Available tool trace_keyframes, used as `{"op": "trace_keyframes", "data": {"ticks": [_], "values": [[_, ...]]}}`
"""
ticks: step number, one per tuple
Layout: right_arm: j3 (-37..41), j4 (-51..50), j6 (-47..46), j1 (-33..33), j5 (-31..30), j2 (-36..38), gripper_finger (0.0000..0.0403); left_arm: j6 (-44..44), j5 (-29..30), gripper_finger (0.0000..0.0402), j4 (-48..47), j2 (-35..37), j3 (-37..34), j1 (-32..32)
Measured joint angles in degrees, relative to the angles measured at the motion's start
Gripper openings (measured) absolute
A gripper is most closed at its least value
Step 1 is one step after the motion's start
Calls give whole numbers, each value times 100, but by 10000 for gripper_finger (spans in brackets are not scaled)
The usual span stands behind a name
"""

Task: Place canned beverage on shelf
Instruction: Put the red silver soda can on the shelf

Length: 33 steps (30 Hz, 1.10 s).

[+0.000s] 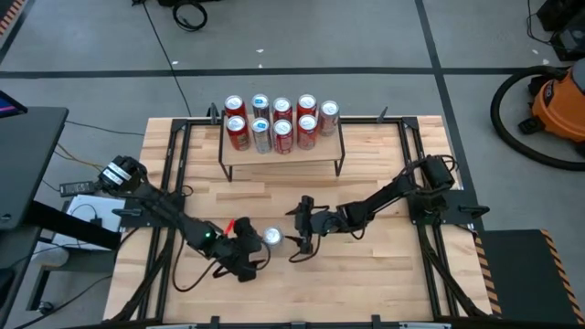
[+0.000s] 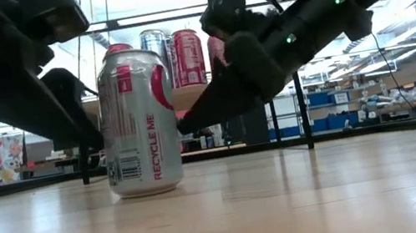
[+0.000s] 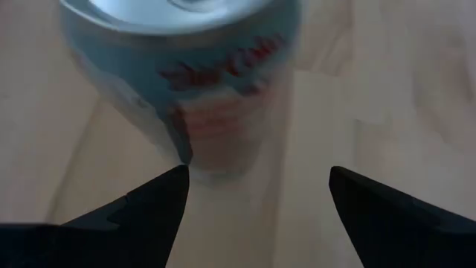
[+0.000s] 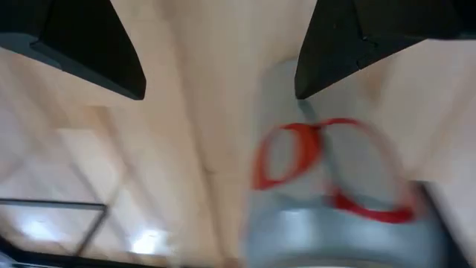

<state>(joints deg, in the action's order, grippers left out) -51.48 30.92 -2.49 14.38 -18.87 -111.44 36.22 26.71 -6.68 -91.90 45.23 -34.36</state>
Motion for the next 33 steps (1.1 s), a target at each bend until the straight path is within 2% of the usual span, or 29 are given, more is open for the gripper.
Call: {"op": "trace_keyframes", "data": {"ticks": [6, 13, 19, 24, 26, 29, 33], "values": [[-2, -145, -23, -180, -217, 2, 355, 345, -78, 336, -2, 0, 0, -209], [-2, -92, -48, -191, 709, 4, 355, 349, -25, 336, -196, 0, 0, -196], [-1, -70, -288, 75, 836, 4, 355, 265, 320, 336, -197, 0, 0, 19], [0, 404, -296, 319, 576, 4, 355, -164, 319, 336, -3, 0, 0, 159], [-2, 581, -302, 375, 291, 4, 355, -279, 318, 336, 77, 2, 0, 191], [-2, 632, -312, 403, -116, 4, 355, -276, 307, 336, 105, 2, 0, 231], [-2, 597, -349, 350, -232, 4, 355, -257, 149, 336, 81, 0, 0, 233]]}}
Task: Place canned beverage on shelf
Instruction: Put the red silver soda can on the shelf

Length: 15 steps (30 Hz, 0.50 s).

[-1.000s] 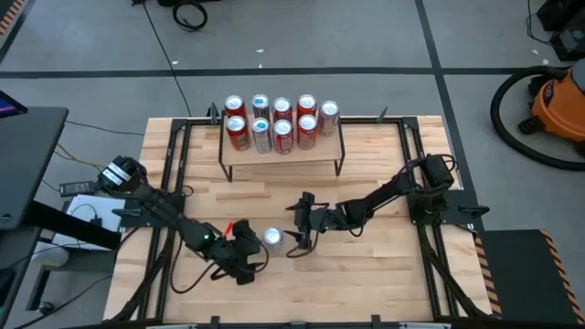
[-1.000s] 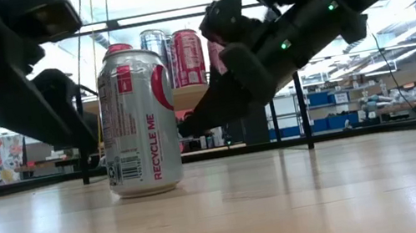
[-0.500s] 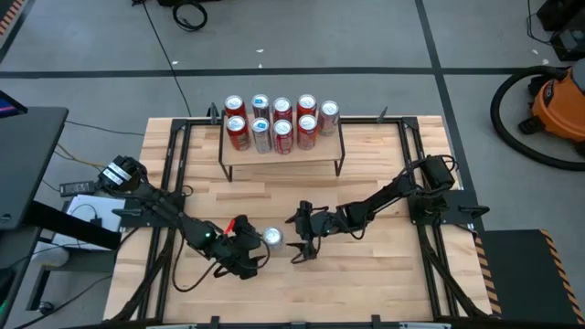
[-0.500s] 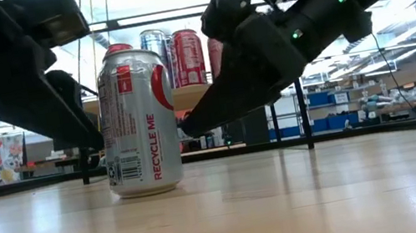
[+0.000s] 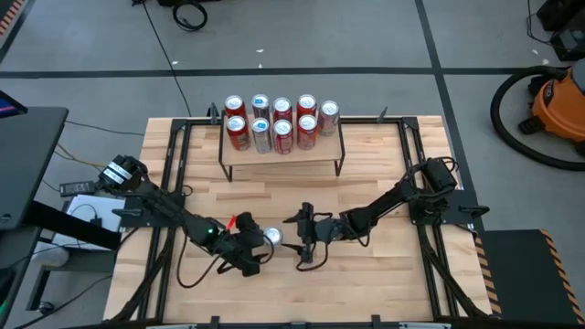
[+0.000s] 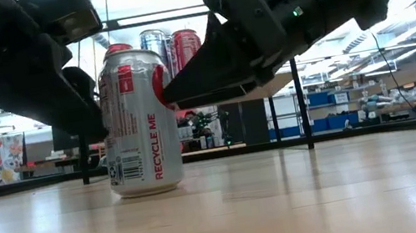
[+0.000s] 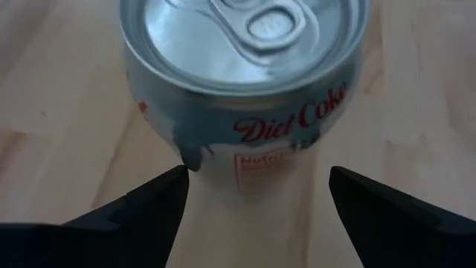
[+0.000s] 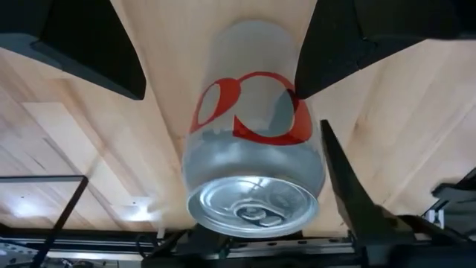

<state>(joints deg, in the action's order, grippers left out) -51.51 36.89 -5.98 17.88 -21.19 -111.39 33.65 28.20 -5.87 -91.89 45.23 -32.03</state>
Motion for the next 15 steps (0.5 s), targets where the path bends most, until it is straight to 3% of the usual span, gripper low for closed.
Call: {"op": "trace_keyframes", "data": {"ticks": [15], "values": [[0, -455, 587, -281, -522, 4, 355, 155, -337, 336, 43, 2, 7, -389]]}}
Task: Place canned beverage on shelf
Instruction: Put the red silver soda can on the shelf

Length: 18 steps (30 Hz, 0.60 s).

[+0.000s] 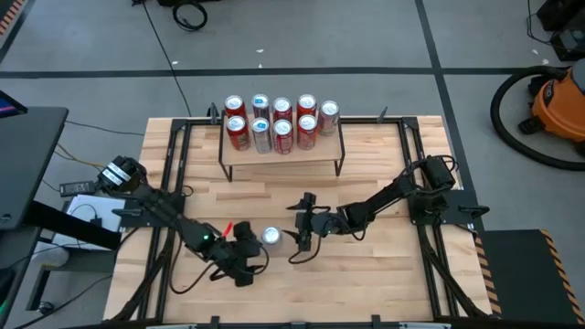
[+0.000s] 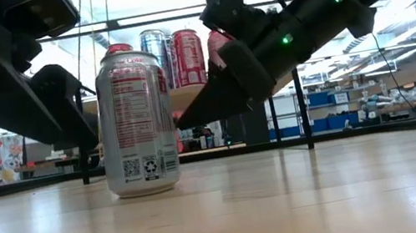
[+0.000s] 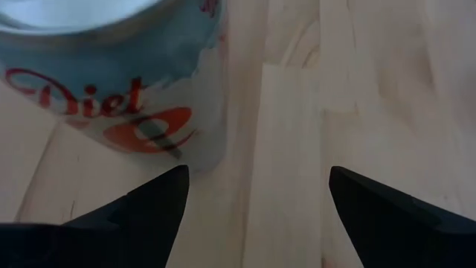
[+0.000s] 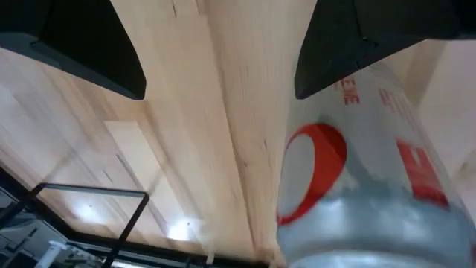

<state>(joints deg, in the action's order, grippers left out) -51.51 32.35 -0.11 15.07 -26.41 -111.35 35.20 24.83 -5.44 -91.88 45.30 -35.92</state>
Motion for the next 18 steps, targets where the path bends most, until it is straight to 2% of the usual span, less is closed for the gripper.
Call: {"op": "trace_keyframes", "data": {"ticks": [6, 11, 18], "values": [[2, -419, 28, -11, 122, 63, 355, 199, 26, 336, -229, 0, 0, -2], [-7, -1027, -90, -113, 904, 458, 355, 390, 296, 336, -675, 1, 0, 21], [-187, -1699, 142, -214, 1697, 946, 356, -30, 357, 336, -601, 58, -2, 21]]}}
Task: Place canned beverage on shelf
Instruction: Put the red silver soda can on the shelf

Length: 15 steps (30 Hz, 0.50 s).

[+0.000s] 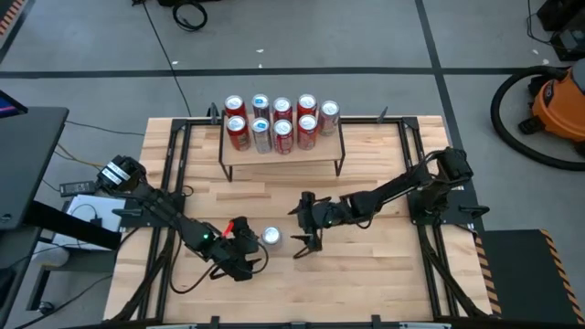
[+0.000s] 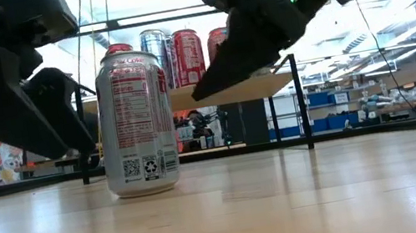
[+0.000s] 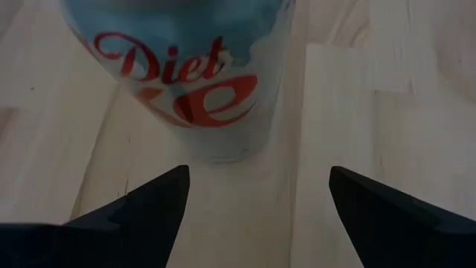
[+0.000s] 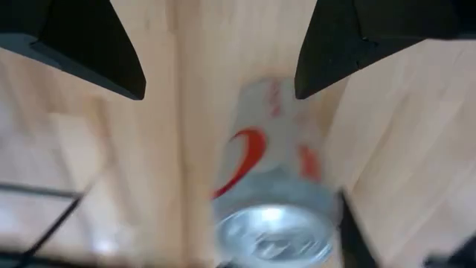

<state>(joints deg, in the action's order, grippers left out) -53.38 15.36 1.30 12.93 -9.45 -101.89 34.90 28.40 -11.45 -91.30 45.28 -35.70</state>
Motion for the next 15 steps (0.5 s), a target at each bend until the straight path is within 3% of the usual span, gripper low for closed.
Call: {"op": "trace_keyframes", "data": {"ticks": [7, 15], "values": [[-1210, -2071, 298, 131, -29, -88, 379, -46, 424, 336, 100, -202, -11, -158], [-1942, -2583, 658, 131, 222, -146, 399, 402, 925, 336, 930, -204, -539, -569]]}}
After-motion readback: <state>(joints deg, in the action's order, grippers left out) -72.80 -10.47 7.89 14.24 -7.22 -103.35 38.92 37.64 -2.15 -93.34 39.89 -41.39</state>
